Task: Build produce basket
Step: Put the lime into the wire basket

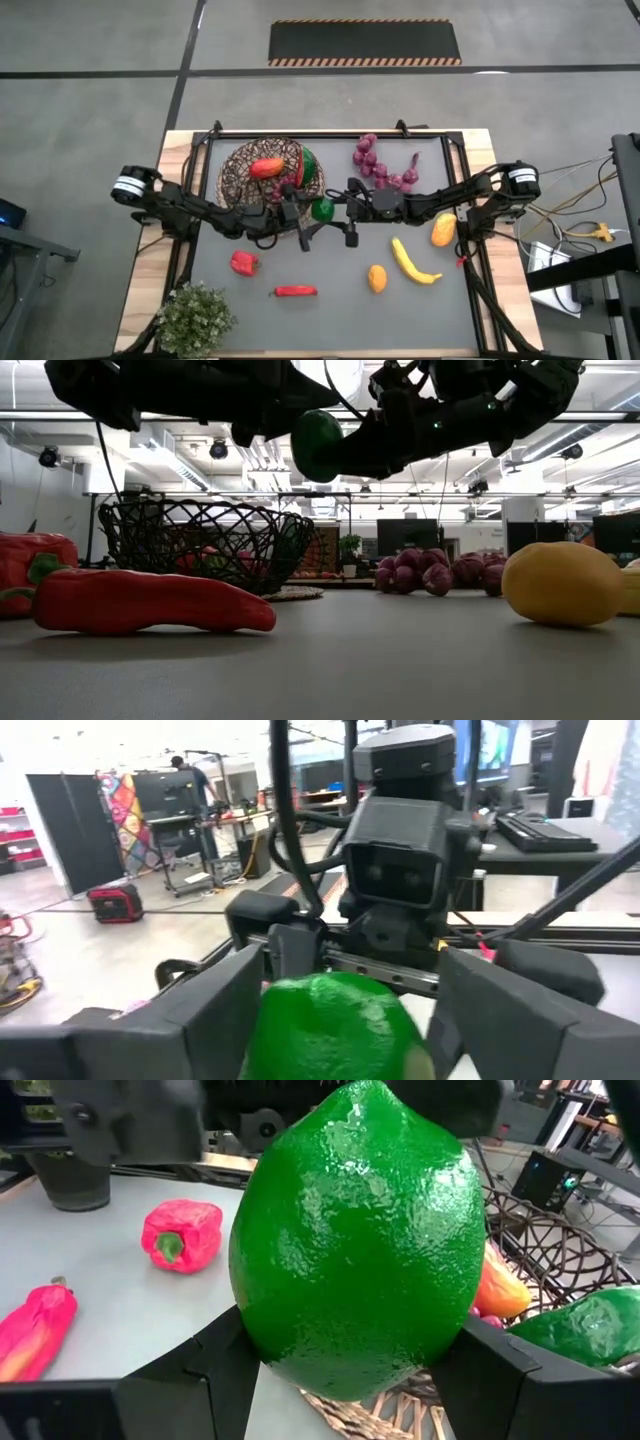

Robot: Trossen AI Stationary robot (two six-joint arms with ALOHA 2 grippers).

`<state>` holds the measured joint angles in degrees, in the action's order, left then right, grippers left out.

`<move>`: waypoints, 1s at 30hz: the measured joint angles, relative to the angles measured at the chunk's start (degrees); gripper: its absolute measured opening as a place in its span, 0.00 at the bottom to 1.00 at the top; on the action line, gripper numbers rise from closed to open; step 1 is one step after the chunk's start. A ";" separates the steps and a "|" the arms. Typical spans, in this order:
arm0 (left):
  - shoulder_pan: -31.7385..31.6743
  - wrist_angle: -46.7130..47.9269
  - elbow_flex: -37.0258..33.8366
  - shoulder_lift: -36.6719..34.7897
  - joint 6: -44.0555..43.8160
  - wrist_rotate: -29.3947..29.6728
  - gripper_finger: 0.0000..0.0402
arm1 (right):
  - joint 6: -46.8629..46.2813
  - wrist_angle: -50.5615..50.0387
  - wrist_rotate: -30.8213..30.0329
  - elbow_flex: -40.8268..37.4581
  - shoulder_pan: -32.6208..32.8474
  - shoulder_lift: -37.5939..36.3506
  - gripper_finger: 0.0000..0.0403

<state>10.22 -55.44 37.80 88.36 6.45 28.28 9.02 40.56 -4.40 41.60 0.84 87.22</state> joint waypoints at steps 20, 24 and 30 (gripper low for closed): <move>0.02 0.31 -0.37 -0.26 -3.57 1.59 0.26 | -0.34 -0.18 -0.06 -0.10 0.00 0.09 0.64; 0.00 0.59 -0.37 -0.32 -2.94 -1.02 0.27 | -0.04 -0.14 0.00 -0.13 0.02 0.15 0.56; -0.13 2.18 -0.57 -0.42 -0.57 -2.54 0.46 | -1.74 -0.02 0.06 -0.13 0.02 0.13 0.55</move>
<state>10.09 -53.26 37.23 87.94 5.88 25.74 7.28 40.53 -4.35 41.47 0.86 87.35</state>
